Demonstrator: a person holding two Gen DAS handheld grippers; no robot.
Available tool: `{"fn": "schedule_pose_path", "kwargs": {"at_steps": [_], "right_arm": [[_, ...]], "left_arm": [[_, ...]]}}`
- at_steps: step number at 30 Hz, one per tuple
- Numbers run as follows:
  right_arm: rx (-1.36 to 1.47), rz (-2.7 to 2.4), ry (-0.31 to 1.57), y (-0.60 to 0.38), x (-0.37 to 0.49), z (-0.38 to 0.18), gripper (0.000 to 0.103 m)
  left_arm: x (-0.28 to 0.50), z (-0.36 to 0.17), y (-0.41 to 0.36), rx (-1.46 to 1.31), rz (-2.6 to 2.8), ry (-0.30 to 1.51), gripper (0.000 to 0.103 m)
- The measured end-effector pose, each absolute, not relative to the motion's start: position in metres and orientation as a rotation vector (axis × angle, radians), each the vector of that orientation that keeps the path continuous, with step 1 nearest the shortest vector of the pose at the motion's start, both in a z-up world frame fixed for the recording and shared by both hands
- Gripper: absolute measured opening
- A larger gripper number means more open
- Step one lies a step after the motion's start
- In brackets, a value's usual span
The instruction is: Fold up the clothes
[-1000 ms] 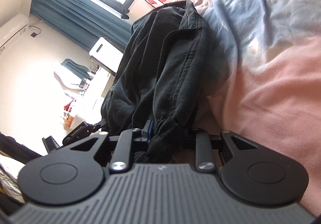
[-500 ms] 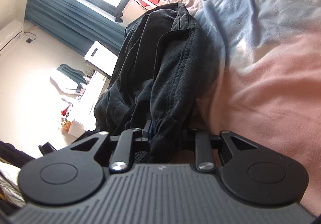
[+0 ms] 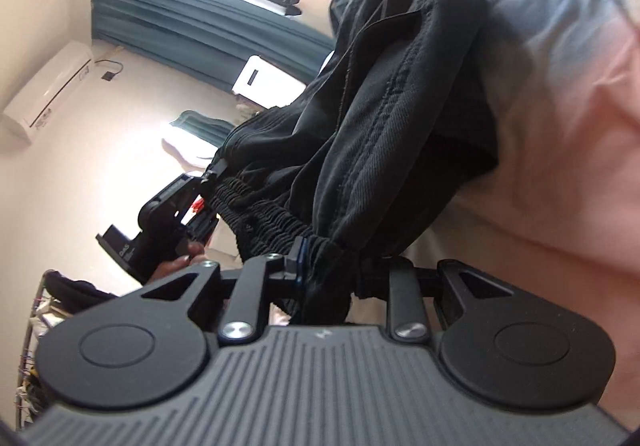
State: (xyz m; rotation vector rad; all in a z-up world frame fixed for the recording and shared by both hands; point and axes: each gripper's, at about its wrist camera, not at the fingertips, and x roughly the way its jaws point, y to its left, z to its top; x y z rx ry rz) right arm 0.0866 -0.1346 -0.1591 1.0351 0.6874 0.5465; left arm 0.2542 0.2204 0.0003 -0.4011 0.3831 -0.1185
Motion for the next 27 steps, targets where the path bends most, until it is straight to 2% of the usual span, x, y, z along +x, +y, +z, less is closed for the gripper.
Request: {"fn": "schedule_pose_path", "kwargs": {"at_steps": [5,8,14,17,18,19,20,21,22,24,25,27], "right_arm": [[1.085,0.737,0.663,-0.041,0.121,-0.151,0.025],[1.057,0.811,0.669,0.011,0.138,-0.153,0.025],[0.889,0.777,0.824,0.063,0.166,-0.192,0.025],[0.875,0.793,0.875,0.058,0.165,-0.202,0.03],[0.858,0.8,0.883,0.056,0.163,-0.202,0.032],[0.841,0.808,0.892,0.053,0.161,-0.201,0.043],[0.824,0.815,0.9,0.051,0.16,-0.201,0.057],[0.807,0.822,0.909,0.049,0.158,-0.201,0.063],[0.772,0.822,0.904,0.046,0.152,-0.198,0.069],[0.69,0.804,0.88,0.035,0.141,-0.188,0.075],[0.648,0.795,0.867,0.029,0.136,-0.182,0.079],[0.568,0.771,0.808,0.014,0.12,-0.167,0.079]], "left_arm": [[0.292,0.057,0.28,-0.249,-0.003,0.352,0.017],[0.323,0.054,0.305,-0.182,0.103,0.374,0.017],[0.366,-0.032,0.334,-0.212,0.223,0.532,0.019],[0.363,-0.064,0.339,-0.25,0.234,0.555,0.021],[0.36,-0.068,0.337,-0.245,0.241,0.554,0.025],[0.356,-0.066,0.333,-0.221,0.256,0.551,0.029],[0.352,-0.064,0.329,-0.196,0.271,0.548,0.038],[0.348,-0.063,0.325,-0.172,0.286,0.545,0.05],[0.344,-0.06,0.322,-0.155,0.297,0.544,0.057],[0.332,-0.049,0.31,-0.15,0.306,0.553,0.088],[0.324,-0.042,0.304,-0.154,0.304,0.553,0.092],[0.308,-0.029,0.289,-0.149,0.298,0.542,0.1]]}}
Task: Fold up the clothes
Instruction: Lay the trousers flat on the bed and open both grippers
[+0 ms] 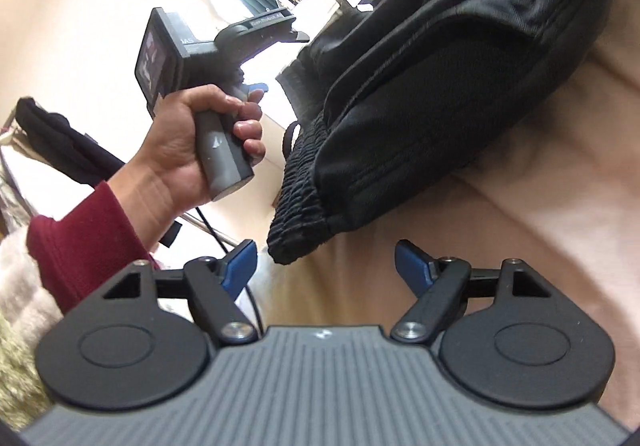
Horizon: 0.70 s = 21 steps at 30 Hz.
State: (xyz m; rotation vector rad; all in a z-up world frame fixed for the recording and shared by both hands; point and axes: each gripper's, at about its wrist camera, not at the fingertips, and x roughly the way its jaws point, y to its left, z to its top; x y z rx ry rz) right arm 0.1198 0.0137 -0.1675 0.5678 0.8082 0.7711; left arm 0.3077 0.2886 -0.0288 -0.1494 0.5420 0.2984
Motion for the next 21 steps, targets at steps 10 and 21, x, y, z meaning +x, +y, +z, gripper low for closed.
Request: {"fn": "schedule_pose_path", "kwargs": {"at_steps": [10,21], "right_arm": [[0.268,0.531,0.496,-0.097,0.048,-0.066,0.078],[0.17,0.261,0.296,-0.202,0.032,-0.054,0.078]], "left_arm": [[0.184,0.015,0.148,-0.085,0.091,0.457,0.1],[0.064,-0.009,0.026,-0.068,-0.055,0.331,0.102]]}}
